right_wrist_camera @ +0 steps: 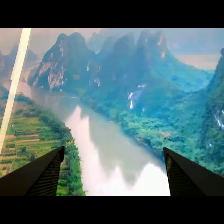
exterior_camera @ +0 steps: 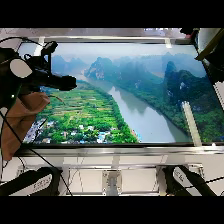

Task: Fold the clothes and pants, and hang the long-sleeved shirts on hangers.

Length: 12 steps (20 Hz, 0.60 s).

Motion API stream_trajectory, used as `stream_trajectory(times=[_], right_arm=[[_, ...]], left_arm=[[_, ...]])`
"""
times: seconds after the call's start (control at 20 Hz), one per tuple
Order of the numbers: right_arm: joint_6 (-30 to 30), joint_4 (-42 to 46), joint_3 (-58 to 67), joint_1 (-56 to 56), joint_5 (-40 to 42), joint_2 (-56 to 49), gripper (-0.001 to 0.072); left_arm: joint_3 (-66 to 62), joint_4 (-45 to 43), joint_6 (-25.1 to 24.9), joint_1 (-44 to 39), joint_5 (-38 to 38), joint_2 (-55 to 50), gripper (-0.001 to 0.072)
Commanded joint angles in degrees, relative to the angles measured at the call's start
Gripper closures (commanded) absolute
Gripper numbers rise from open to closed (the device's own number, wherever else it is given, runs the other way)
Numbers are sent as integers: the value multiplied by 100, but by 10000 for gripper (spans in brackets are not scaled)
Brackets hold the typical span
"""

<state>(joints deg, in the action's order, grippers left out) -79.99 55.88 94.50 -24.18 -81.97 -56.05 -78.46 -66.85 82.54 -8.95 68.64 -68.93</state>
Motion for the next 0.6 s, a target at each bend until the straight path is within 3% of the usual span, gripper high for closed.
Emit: stream_trajectory(times=[0.0, 0.55], right_arm=[[-2, -2, 4, 4, -2, 7, 28], [0, -2, 4, 4, -2, 4, 28]], left_arm=[[0, 0, 0, 0, 0, -2, 696], [0, 2, -2, -2, -31, -4, 696]])
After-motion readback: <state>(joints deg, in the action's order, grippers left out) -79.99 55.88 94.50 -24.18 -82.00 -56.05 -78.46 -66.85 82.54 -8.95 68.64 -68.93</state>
